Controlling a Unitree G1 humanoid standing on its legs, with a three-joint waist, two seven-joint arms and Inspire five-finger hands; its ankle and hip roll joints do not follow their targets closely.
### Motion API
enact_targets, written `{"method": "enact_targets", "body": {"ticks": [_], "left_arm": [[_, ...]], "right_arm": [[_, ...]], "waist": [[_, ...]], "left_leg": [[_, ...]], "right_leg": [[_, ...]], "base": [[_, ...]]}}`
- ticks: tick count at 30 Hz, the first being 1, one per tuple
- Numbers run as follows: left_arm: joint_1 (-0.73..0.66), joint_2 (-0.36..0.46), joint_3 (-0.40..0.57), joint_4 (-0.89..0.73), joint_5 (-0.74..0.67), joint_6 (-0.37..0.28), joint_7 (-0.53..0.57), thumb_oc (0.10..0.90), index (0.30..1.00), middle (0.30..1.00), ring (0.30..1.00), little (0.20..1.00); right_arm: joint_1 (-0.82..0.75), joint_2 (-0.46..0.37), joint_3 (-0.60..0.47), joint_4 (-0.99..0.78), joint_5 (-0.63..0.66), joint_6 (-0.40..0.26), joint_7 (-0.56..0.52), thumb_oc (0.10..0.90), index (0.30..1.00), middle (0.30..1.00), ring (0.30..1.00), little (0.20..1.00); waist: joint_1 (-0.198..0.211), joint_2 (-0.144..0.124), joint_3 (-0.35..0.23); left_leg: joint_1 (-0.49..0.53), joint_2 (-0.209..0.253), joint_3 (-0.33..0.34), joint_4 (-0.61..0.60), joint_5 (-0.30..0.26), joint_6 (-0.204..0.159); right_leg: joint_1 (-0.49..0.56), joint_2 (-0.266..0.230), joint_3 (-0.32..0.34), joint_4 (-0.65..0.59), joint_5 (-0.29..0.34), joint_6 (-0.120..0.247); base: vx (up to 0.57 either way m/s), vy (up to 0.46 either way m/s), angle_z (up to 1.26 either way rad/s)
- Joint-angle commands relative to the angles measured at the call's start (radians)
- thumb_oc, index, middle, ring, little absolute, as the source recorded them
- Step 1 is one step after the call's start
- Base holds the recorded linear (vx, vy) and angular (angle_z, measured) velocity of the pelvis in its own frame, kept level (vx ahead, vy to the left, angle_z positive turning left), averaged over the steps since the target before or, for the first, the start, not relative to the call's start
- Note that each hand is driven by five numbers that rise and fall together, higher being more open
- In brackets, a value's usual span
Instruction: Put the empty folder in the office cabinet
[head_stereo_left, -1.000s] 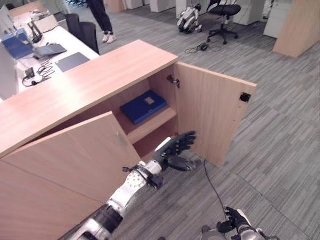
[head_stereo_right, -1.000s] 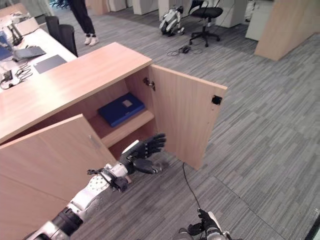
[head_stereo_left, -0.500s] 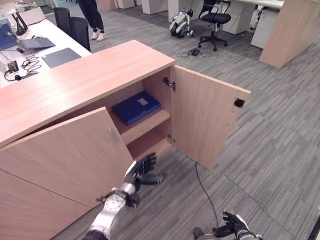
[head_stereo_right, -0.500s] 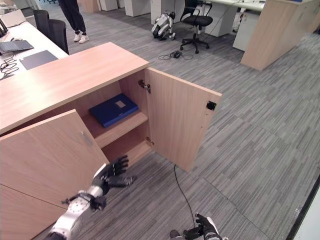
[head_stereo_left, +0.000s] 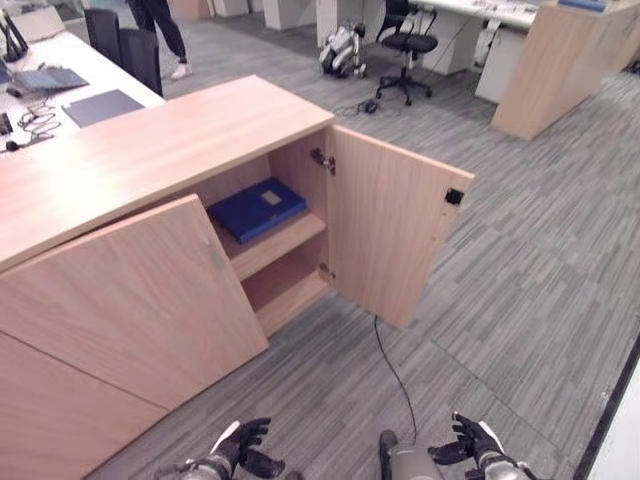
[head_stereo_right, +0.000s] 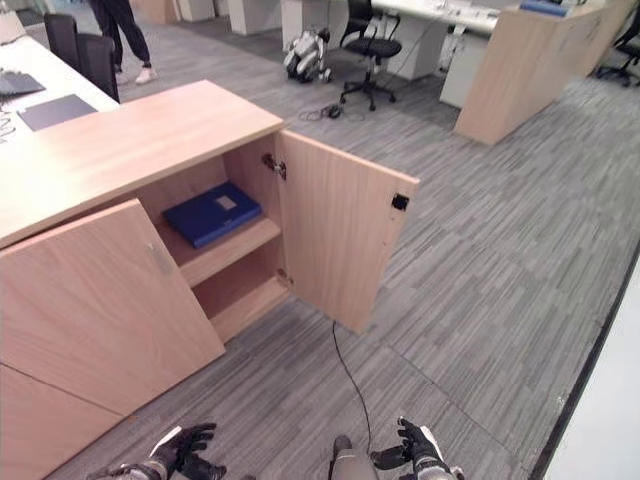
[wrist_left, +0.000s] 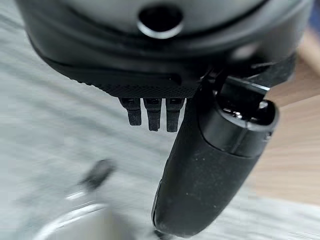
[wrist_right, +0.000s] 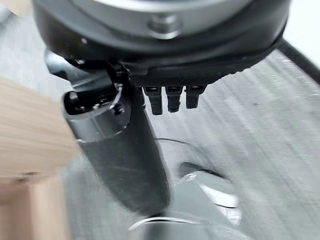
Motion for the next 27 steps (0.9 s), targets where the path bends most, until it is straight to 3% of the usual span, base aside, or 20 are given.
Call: {"method": "enact_targets", "body": {"ticks": [1, 5, 6, 8, 9, 10, 12, 13, 15, 18, 19, 20, 21, 26, 27], "left_arm": [[-0.121, -0.055, -0.019, 0.075, 0.091, -0.062, 0.032, 0.8, 0.9, 0.9, 0.9, 0.9], [-0.147, -0.08, -0.033, 0.143, 0.114, -0.053, 0.039, 0.8, 0.9, 0.9, 0.9, 0.9], [-0.166, -0.086, -0.049, 0.153, 0.142, -0.048, 0.039, 0.8, 0.9, 0.9, 0.9, 0.9], [-0.172, -0.087, -0.052, 0.154, 0.15, -0.044, 0.043, 0.8, 0.9, 0.9, 0.9, 0.9], [-0.191, -0.094, -0.053, 0.149, 0.141, -0.035, 0.053, 0.8, 0.9, 0.9, 0.9, 0.9], [-0.194, -0.097, -0.052, 0.146, 0.13, -0.032, 0.054, 0.8, 0.9, 0.9, 0.9, 0.9], [-0.201, -0.106, -0.047, 0.147, 0.114, -0.027, 0.062, 0.8, 0.9, 0.9, 0.9, 0.9], [-0.202, -0.106, -0.047, 0.148, 0.113, -0.027, 0.063, 0.8, 0.9, 0.9, 0.9, 0.9], [-0.214, -0.117, -0.048, 0.151, 0.105, -0.021, 0.065, 0.8, 0.9, 0.9, 0.9, 0.9], [-0.197, -0.129, -0.031, 0.157, 0.094, -0.017, 0.062, 0.8, 0.9, 0.9, 0.9, 0.9], [-0.192, -0.136, -0.034, 0.158, 0.089, -0.016, 0.061, 0.8, 0.9, 0.9, 0.9, 0.9], [-0.175, -0.148, -0.045, 0.147, 0.1, -0.016, 0.062, 0.8, 0.9, 0.9, 0.9, 0.9], [-0.173, -0.152, -0.054, 0.162, 0.1, -0.012, 0.06, 0.8, 0.9, 0.9, 0.9, 0.9], [-0.183, -0.151, -0.039, 0.176, 0.104, -0.005, 0.073, 0.8, 0.9, 0.9, 0.9, 0.9], [-0.181, -0.144, -0.042, 0.175, 0.121, -0.005, 0.072, 0.8, 0.9, 0.9, 0.9, 0.9]], "right_arm": [[0.031, -0.044, 0.044, 0.071, 0.009, -0.024, 0.0, 0.8, 0.9, 0.9, 0.9, 0.9], [0.038, -0.069, 0.042, 0.119, 0.005, -0.019, 0.005, 0.8, 0.9, 0.9, 0.9, 0.9], [0.044, -0.083, 0.037, 0.135, 0.004, -0.016, 0.015, 0.8, 0.9, 0.9, 0.9, 0.9], [0.044, -0.091, 0.035, 0.14, 0.001, -0.013, 0.018, 0.8, 0.9, 0.9, 0.9, 0.9], [0.041, -0.104, 0.027, 0.144, 0.002, -0.008, 0.02, 0.8, 0.9, 0.9, 0.9, 0.9], [0.037, -0.111, 0.023, 0.143, 0.005, -0.005, 0.019, 0.8, 0.9, 0.9, 0.9, 0.9], [0.014, -0.128, 0.03, 0.135, 0.009, -0.001, 0.019, 0.8, 0.9, 0.9, 0.9, 0.9], [0.013, -0.127, 0.03, 0.136, 0.009, -0.001, 0.019, 0.8, 0.9, 0.9, 0.9, 0.9], [-0.001, -0.141, 0.034, 0.129, 0.012, 0.0, 0.019, 0.8, 0.9, 0.9, 0.9, 0.9], [-0.023, -0.171, 0.028, 0.105, 0.022, 0.0, 0.022, 0.8, 0.9, 0.9, 0.9, 0.9], [-0.037, -0.183, 0.026, 0.091, 0.036, -0.003, 0.02, 0.8, 0.9, 0.9, 0.9, 0.9], [-0.046, -0.204, 0.033, 0.048, 0.038, -0.009, 0.02, 0.8, 0.9, 0.9, 0.9, 0.9], [-0.079, -0.2, 0.039, 0.019, 0.06, -0.022, 0.021, 0.8, 0.9, 0.9, 0.9, 0.9], [-0.109, -0.216, 0.032, -0.116, 0.091, -0.047, 0.022, 0.8, 0.9, 0.9, 0.9, 0.9], [-0.149, -0.25, 0.033, -0.195, 0.084, -0.06, 0.016, 0.8, 0.9, 0.9, 0.9, 0.9]], "waist": [[-0.068, 0.063, -0.003], [-0.093, 0.094, -0.005], [-0.112, 0.11, -0.006], [-0.118, 0.116, -0.006], [-0.119, 0.111, 0.007], [-0.119, 0.102, 0.017], [-0.098, 0.071, 0.029], [-0.099, 0.071, 0.031], [-0.085, 0.055, 0.036], [-0.054, 0.057, 0.029], [-0.041, 0.068, 0.025], [-0.007, 0.088, 0.018], [-0.005, 0.092, 0.006], [0.005, 0.089, -0.033], [0.016, 0.077, -0.053]], "left_leg": [[0.215, -0.052, -0.039, -0.057, -0.185, -0.022], [0.206, -0.034, -0.04, 0.0, -0.186, -0.039], [0.174, -0.011, -0.028, 0.089, -0.149, -0.08], [0.158, 0.004, -0.026, 0.134, -0.12, -0.1], [0.097, 0.03, -0.029, 0.275, -0.021, -0.142], [0.06, 0.033, -0.041, 0.361, 0.016, -0.155], [0.01, 0.017, -0.051, 0.468, 0.044, -0.164], [0.009, 0.018, -0.051, 0.472, 0.043, -0.164], [-0.03, 0.048, -0.029, 0.493, 0.045, -0.161], [-0.018, 0.116, -0.029, 0.332, 0.018, -0.136], [-0.018, 0.119, -0.056, 0.219, 0.011, -0.125], [-0.055, 0.124, -0.114, 0.053, 0.04, -0.124], [-0.023, 0.116, -0.147, -0.012, 0.034, -0.132], [0.009, 0.113, -0.138, -0.049, 0.036, -0.142], [0.028, 0.104, -0.138, -0.057, 0.022, -0.134]], "right_leg": [[-0.031, 0.019, 0.05, -0.119, 0.138, -0.008], [-0.02, 0.034, 0.052, -0.101, 0.119, -0.03], [0.005, 0.04, 0.046, -0.093, 0.088, -0.052], [0.021, 0.044, 0.04, -0.093, 0.073, -0.064], [0.065, 0.043, 0.039, -0.099, 0.045, -0.091], [0.081, 0.04, 0.041, -0.101, 0.036, -0.105], [0.121, 0.027, 0.054, -0.117, 0.023, -0.123], [0.122, 0.027, 0.053, -0.118, 0.023, -0.123], [0.158, 0.014, 0.061, -0.14, 0.012, -0.12], [0.196, -0.002, 0.072, -0.168, -0.003, -0.091], [0.201, 0.004, 0.077, -0.173, -0.012, -0.077], [0.227, 0.004, 0.088, -0.184, -0.024, -0.062], [0.23, 0.012, 0.105, -0.185, -0.032, -0.059], [0.248, 0.004, 0.124, -0.191, -0.031, -0.05], [0.262, -0.001, 0.135, -0.191, -0.031, -0.047]], "base": [[0.26, -0.104, 0.08], [0.18, -0.128, 0.09], [0.13, -0.108, 0.03], [0.18, -0.158, 0.07], [0.21, -0.216, -0.02], [0.2, -0.227, -0.08], [0.13, -0.138, 0.09], [0.13, -0.083, 0.01], [0.15, -0.01, -0.23], [0.24, 0.113, -0.1], [0.39, 0.219, -0.22], [0.39, 0.195, -0.18], [0.27, 0.116, -0.14], [0.17, 0.064, -0.44], [0.17, 0.05, -0.23]]}}
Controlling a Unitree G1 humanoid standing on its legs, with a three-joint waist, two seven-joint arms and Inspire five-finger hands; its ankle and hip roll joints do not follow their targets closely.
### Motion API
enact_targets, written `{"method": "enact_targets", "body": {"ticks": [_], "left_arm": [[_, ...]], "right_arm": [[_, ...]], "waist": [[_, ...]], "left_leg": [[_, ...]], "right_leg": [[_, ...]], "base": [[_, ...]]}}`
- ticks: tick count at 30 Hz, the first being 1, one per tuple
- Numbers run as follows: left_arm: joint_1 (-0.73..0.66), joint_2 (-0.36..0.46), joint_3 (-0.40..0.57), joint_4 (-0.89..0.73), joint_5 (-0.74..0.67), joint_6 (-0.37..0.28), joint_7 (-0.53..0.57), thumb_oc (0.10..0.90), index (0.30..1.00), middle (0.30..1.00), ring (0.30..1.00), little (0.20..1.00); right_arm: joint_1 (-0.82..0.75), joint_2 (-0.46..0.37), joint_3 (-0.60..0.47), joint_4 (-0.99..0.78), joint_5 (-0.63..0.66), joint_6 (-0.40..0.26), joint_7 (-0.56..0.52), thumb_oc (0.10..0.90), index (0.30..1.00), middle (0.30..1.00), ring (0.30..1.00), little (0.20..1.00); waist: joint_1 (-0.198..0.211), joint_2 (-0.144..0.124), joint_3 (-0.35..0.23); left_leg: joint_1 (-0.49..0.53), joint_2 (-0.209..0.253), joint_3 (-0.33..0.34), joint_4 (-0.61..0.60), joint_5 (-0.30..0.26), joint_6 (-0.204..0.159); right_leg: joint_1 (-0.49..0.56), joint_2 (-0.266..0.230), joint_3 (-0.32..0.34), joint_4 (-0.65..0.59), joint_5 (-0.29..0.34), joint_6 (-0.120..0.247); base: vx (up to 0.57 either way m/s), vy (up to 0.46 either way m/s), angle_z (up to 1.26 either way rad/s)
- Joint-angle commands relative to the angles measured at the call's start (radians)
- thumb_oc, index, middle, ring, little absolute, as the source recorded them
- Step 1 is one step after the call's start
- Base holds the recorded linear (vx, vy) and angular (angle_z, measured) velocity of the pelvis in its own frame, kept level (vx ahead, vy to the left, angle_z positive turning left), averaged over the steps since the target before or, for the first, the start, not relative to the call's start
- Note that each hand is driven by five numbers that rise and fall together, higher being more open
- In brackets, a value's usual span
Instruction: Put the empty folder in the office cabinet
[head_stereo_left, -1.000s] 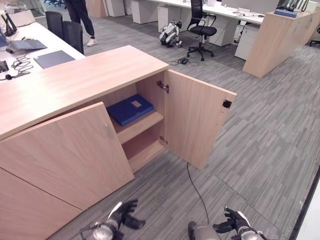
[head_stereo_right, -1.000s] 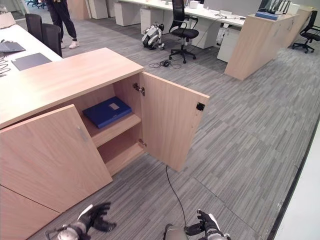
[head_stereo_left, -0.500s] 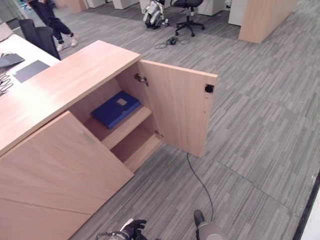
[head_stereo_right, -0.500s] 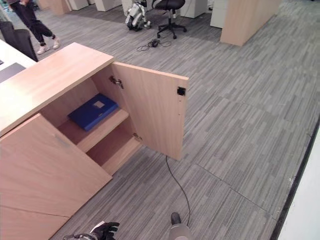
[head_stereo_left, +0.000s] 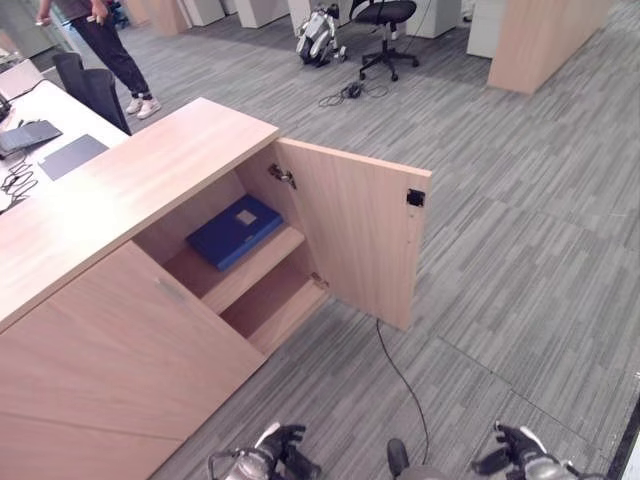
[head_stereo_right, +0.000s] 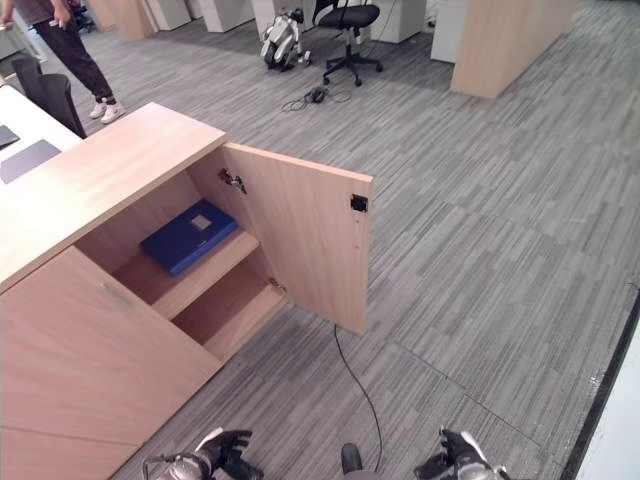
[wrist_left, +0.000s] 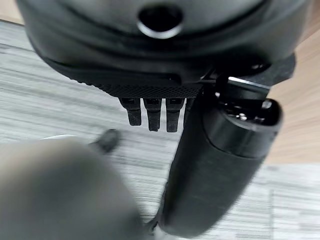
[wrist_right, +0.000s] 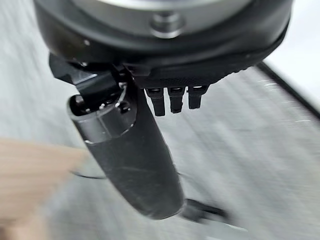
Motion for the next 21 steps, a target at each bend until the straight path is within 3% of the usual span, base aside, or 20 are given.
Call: {"method": "enact_targets", "body": {"ticks": [1, 8, 11, 21], "left_arm": [[-0.044, 0.055, 0.011, -0.017, 0.013, -0.017, 0.028, 0.8, 0.9, 0.9, 0.9, 0.9], [-0.071, 0.049, -0.026, -0.001, 0.008, -0.008, 0.026, 0.8, 0.9, 0.9, 0.9, 0.9], [-0.015, 0.052, -0.065, -0.041, 0.027, -0.013, 0.019, 0.8, 0.9, 0.9, 0.9, 0.9], [0.012, 0.041, -0.151, -0.053, 0.005, -0.012, 0.0, 0.8, 0.9, 0.9, 0.9, 0.9]], "right_arm": [[-0.086, -0.038, 0.003, -0.105, 0.032, -0.06, -0.015, 0.8, 0.9, 0.9, 0.9, 0.9], [-0.285, -0.125, 0.033, -0.15, 0.018, -0.065, -0.041, 0.8, 0.9, 0.9, 0.9, 0.9], [-0.386, -0.15, 0.025, -0.133, 0.06, -0.069, -0.058, 0.8, 0.9, 0.9, 0.9, 0.9], [-0.739, -0.179, 0.086, 0.041, 0.182, -0.059, -0.089, 0.8, 0.9, 0.9, 0.9, 0.9]], "waist": [[0.025, -0.062, -0.023], [0.065, -0.098, -0.056], [0.103, -0.109, -0.062], [0.169, -0.136, -0.062]], "left_leg": [[0.03, -0.027, 0.019, 0.002, -0.127, 0.04], [0.079, -0.061, 0.046, 0.002, -0.174, 0.071], [0.071, -0.07, 0.042, 0.002, -0.172, 0.084], [0.064, -0.088, 0.021, 0.002, -0.183, 0.102]], "right_leg": [[0.052, -0.136, 0.038, 0.044, -0.157, 0.161], [0.085, -0.168, 0.05, 0.047, -0.15, 0.186], [0.076, -0.178, 0.045, 0.048, -0.134, 0.194], [0.083, -0.197, 0.018, 0.04, -0.128, 0.21]], "base": [[0.16, 0.049, -0.12], [0.11, 0.062, -0.05], [0.01, 0.047, 0.0], [0.03, 0.032, 0.05]]}}
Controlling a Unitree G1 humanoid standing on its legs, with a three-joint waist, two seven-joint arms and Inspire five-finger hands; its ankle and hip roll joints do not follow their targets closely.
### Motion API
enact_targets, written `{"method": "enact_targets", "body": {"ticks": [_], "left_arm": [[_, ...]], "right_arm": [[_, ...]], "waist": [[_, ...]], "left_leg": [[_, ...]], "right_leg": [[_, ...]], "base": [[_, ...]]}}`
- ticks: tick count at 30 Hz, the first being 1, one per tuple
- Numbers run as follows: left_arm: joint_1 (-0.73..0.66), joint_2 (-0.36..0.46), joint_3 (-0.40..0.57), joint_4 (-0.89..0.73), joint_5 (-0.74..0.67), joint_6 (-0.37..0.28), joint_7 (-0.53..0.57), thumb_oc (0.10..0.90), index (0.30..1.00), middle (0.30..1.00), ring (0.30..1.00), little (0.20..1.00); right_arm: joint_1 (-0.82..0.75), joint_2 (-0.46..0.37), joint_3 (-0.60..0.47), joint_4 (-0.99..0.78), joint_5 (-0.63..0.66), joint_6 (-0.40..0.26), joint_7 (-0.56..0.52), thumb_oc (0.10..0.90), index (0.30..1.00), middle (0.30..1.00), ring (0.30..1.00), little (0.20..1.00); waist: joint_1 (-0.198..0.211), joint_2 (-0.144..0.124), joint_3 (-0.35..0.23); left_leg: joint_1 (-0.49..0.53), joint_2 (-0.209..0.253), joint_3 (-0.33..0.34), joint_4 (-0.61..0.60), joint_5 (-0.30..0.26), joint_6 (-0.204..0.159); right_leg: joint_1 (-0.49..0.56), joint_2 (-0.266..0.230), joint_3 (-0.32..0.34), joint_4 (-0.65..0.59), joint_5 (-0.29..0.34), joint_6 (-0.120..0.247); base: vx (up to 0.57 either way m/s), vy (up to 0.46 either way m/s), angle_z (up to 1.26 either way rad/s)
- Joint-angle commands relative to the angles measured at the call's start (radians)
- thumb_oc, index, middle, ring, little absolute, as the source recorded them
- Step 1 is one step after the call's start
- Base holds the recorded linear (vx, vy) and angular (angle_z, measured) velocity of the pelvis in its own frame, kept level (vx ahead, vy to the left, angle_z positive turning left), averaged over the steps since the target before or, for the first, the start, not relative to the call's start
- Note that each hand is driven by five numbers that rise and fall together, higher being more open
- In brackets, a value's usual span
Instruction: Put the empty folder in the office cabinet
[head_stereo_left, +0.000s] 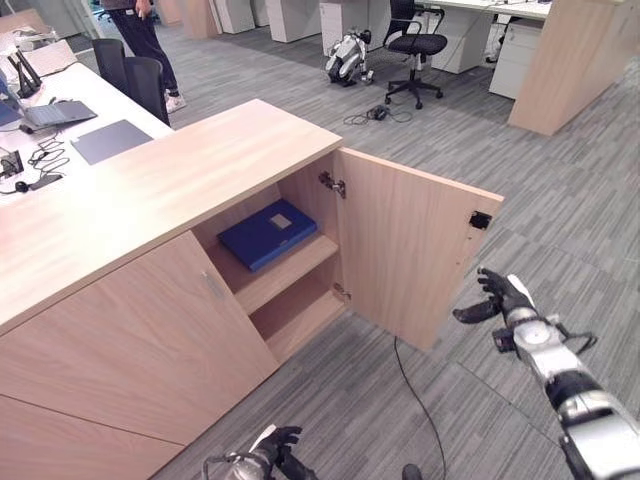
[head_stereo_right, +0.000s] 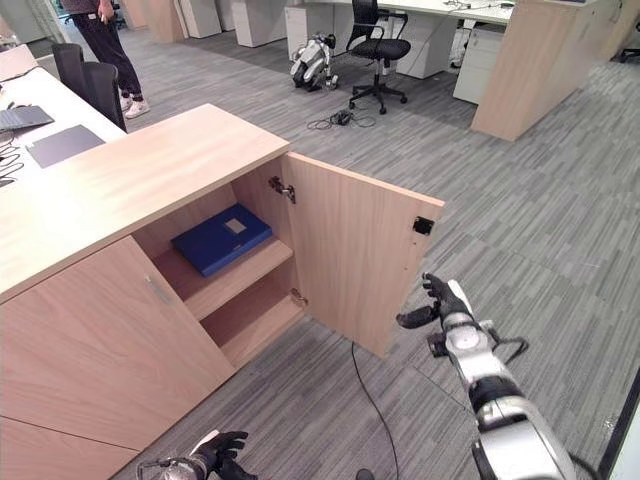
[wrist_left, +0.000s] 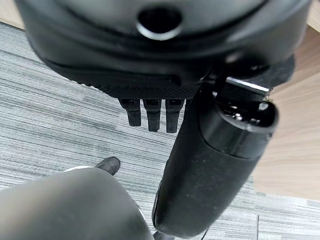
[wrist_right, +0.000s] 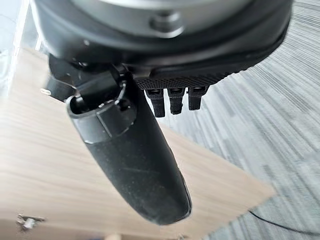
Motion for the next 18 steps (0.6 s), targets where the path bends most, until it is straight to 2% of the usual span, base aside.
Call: {"method": "enact_targets", "body": {"ticks": [1, 6, 7, 8, 9, 15, 18], "left_arm": [[-0.015, -0.014, -0.092, 0.053, -0.002, -0.022, -0.011, 0.8, 0.9, 0.9, 0.9, 0.9], [-0.019, -0.018, -0.113, 0.052, -0.015, -0.019, -0.006, 0.8, 0.9, 0.9, 0.9, 0.9], [-0.019, -0.019, -0.113, 0.053, -0.015, -0.019, -0.006, 0.8, 0.9, 0.9, 0.9, 0.9], [-0.021, -0.018, -0.118, 0.049, -0.015, -0.019, -0.004, 0.8, 0.9, 0.9, 0.9, 0.9], [-0.021, -0.019, -0.118, 0.05, -0.015, -0.019, -0.004, 0.8, 0.9, 0.9, 0.9, 0.9], [-0.028, -0.025, -0.13, 0.042, -0.022, -0.017, 0.0, 0.8, 0.9, 0.9, 0.9, 0.9], [-0.017, -0.003, -0.125, 0.043, -0.022, -0.022, -0.005, 0.8, 0.9, 0.9, 0.9, 0.9]], "right_arm": [[-0.23, -0.083, 0.011, 0.049, 0.061, -0.067, -0.057, 0.8, 0.9, 0.9, 0.9, 0.9], [-0.35, -0.108, 0.021, 0.125, 0.122, -0.068, -0.068, 0.8, 0.9, 0.9, 0.9, 0.9], [-0.35, -0.108, 0.022, 0.126, 0.122, -0.068, -0.068, 0.8, 0.9, 0.9, 0.9, 0.9], [-0.369, -0.113, 0.021, 0.143, 0.136, -0.067, -0.069, 0.8, 0.9, 0.9, 0.9, 0.9], [-0.369, -0.113, 0.021, 0.144, 0.136, -0.067, -0.069, 0.8, 0.9, 0.9, 0.9, 0.9], [-0.398, -0.115, 0.016, 0.179, 0.166, -0.07, -0.072, 0.8, 0.9, 0.9, 0.9, 0.9], [-0.409, -0.115, 0.017, 0.186, 0.172, -0.073, -0.072, 0.8, 0.9, 0.9, 0.9, 0.9]], "waist": [[0.038, -0.078, -0.039], [0.063, -0.085, -0.039], [0.062, -0.085, -0.041], [0.068, -0.086, -0.039], [0.068, -0.086, -0.041], [0.08, -0.085, -0.041], [0.085, -0.082, -0.044]], "left_leg": [[0.01, 0.027, -0.021, 0.002, -0.081, -0.031], [-0.004, 0.021, -0.041, 0.002, -0.068, -0.027], [0.001, 0.02, -0.041, 0.002, -0.081, -0.027], [-0.006, 0.021, -0.047, 0.002, -0.067, -0.026], [0.0, 0.02, -0.047, 0.002, -0.08, -0.027], [-0.009, 0.018, -0.062, 0.002, -0.066, -0.027], [-0.002, 0.017, -0.067, 0.002, -0.078, -0.028]], "right_leg": [[0.041, -0.09, -0.005, 0.037, -0.141, 0.106], [0.037, -0.091, -0.02, 0.034, -0.132, 0.109], [0.044, -0.092, -0.022, 0.031, -0.142, 0.11], [0.039, -0.093, -0.028, 0.033, -0.132, 0.11], [0.047, -0.094, -0.03, 0.03, -0.141, 0.111], [0.048, -0.094, -0.044, 0.029, -0.132, 0.111], [0.06, -0.096, -0.055, 0.024, -0.142, 0.112]], "base": [[-0.03, 0.017, 0.07], [0.01, 0.011, 0.1], [-0.04, -0.008, 0.03], [0.04, 0.0, 0.03], [-0.04, -0.008, 0.03], [0.01, -0.01, 0.08], [0.01, -0.008, 0.06]]}}
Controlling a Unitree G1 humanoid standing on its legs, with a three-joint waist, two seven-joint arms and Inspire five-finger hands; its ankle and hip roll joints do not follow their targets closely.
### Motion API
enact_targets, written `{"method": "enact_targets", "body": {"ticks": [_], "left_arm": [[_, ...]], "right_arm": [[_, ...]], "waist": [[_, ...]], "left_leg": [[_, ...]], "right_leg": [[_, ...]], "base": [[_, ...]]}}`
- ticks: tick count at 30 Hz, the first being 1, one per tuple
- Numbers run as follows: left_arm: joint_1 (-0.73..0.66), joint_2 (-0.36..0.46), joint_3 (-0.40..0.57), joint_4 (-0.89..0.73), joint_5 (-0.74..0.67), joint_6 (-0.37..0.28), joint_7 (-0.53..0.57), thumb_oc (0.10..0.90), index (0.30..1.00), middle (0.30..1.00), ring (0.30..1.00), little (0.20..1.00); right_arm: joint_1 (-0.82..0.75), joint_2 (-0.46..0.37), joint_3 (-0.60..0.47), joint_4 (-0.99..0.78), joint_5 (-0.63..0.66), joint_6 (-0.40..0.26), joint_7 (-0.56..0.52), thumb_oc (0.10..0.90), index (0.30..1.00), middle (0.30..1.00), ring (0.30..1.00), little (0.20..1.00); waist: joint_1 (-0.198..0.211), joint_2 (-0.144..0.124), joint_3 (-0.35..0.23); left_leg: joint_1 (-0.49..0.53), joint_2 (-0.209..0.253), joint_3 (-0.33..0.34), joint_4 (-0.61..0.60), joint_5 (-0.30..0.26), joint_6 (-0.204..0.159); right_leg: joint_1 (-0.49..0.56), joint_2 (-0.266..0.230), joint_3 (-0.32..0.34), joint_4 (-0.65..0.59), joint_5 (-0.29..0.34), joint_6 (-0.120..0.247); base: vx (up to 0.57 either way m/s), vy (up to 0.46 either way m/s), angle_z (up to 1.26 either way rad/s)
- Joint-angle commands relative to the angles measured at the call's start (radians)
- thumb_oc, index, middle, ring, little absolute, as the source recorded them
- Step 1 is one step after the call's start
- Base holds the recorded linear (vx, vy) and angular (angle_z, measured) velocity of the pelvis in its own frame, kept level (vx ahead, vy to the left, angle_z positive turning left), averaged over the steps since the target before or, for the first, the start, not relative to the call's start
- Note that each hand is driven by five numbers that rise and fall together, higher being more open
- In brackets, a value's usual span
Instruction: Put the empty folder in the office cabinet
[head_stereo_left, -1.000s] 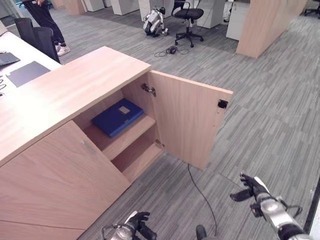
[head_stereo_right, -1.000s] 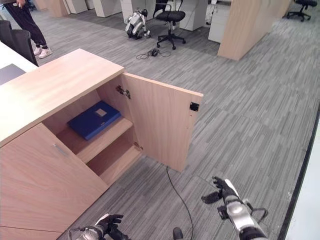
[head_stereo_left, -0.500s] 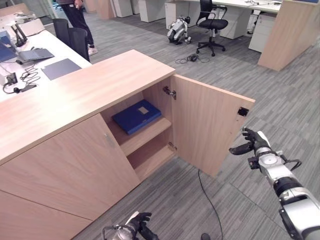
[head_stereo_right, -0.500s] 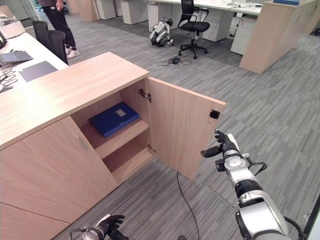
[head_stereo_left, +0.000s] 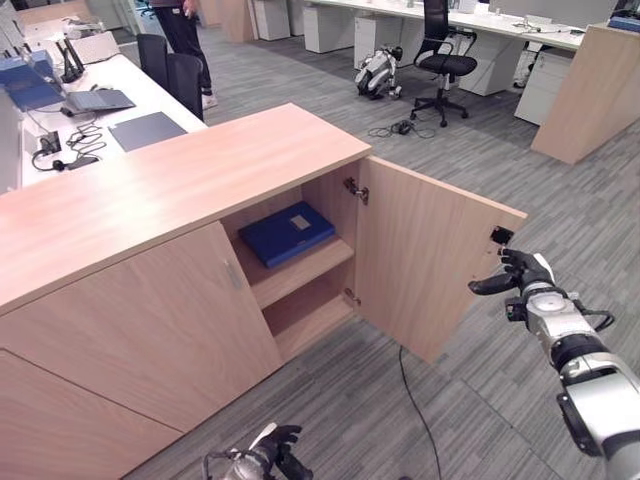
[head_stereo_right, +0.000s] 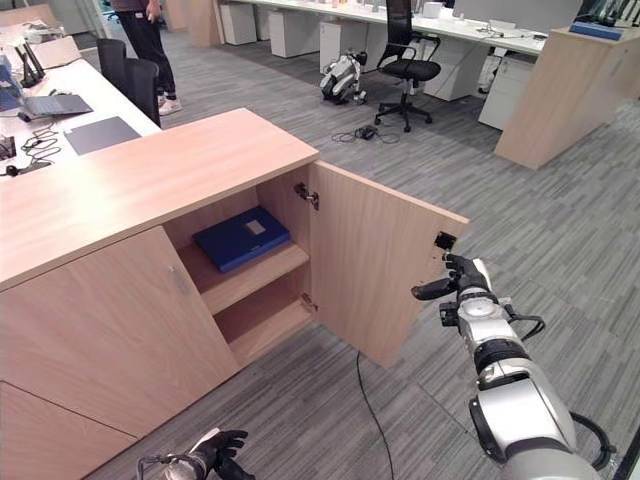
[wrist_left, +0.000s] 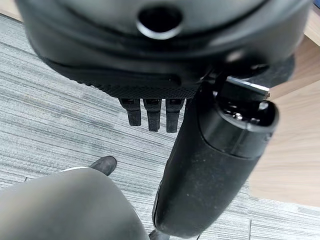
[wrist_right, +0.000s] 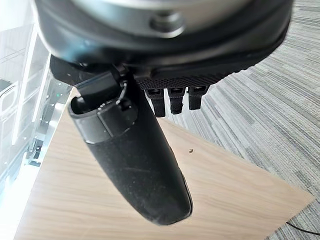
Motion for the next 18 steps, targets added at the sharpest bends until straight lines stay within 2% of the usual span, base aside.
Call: {"method": "enact_targets", "body": {"ticks": [1, 8, 10, 11, 12, 18], "left_arm": [[-0.013, -0.015, -0.088, 0.048, -0.019, -0.022, -0.01, 0.8, 0.9, 0.9, 0.9, 0.9], [-0.026, -0.013, -0.086, 0.063, -0.019, -0.021, 0.0, 0.8, 0.9, 0.9, 0.9, 0.9], [-0.03, -0.013, -0.082, 0.067, -0.019, -0.021, 0.004, 0.8, 0.9, 0.9, 0.9, 0.9], [-0.03, -0.012, -0.08, 0.067, -0.019, -0.021, 0.005, 0.8, 0.9, 0.9, 0.9, 0.9], [-0.031, -0.013, -0.079, 0.07, -0.02, -0.021, 0.006, 0.8, 0.9, 0.9, 0.9, 0.9], [-0.03, -0.003, -0.073, 0.093, -0.014, -0.035, 0.015, 0.8, 0.9, 0.9, 0.9, 0.9]], "right_arm": [[-0.269, -0.092, 0.005, 0.026, 0.036, -0.108, -0.046, 0.8, 0.9, 0.9, 0.9, 0.9], [-0.298, -0.064, 0.01, -0.022, 0.069, -0.121, -0.044, 0.8, 0.9, 0.9, 0.9, 0.9], [-0.306, -0.059, 0.017, -0.04, 0.071, -0.123, -0.045, 0.8, 0.9, 0.9, 0.9, 0.9], [-0.31, -0.058, 0.018, -0.049, 0.072, -0.127, -0.047, 0.8, 0.9, 0.9, 0.9, 0.9], [-0.314, -0.056, 0.019, -0.051, 0.07, -0.127, -0.05, 0.8, 0.9, 0.9, 0.9, 0.9], [-0.344, -0.072, 0.003, -0.024, 0.075, -0.13, -0.075, 0.8, 0.9, 0.9, 0.9, 0.9]], "waist": [[0.039, -0.052, 0.005], [0.033, -0.046, 0.005], [0.031, -0.045, 0.002], [0.03, -0.044, 0.004], [0.029, -0.044, 0.0], [0.028, -0.044, 0.0]], "left_leg": [[0.039, 0.02, -0.02, 0.002, -0.103, -0.031], [0.034, 0.022, -0.023, 0.002, -0.087, -0.032], [0.039, 0.023, -0.022, 0.002, -0.099, -0.034], [0.033, 0.025, -0.023, 0.002, -0.085, -0.034], [0.039, 0.025, -0.022, 0.002, -0.097, -0.036], [0.028, 0.031, -0.03, 0.002, -0.079, -0.041]], "right_leg": [[0.075, -0.091, -0.005, 0.024, -0.149, 0.112], [0.068, -0.089, -0.007, 0.031, -0.14, 0.108], [0.075, -0.089, -0.01, 0.028, -0.15, 0.107], [0.067, -0.088, -0.009, 0.033, -0.141, 0.106], [0.074, -0.088, -0.011, 0.029, -0.151, 0.106], [0.067, -0.083, -0.019, 0.035, -0.144, 0.102]], "base": [[0.0, 0.0, 0.0], [-0.01, -0.009, 0.01], [0.0, 0.0, 0.0], [-0.01, -0.016, 0.03], [-0.06, -0.02, 0.01], [-0.02, -0.02, 0.01]]}}
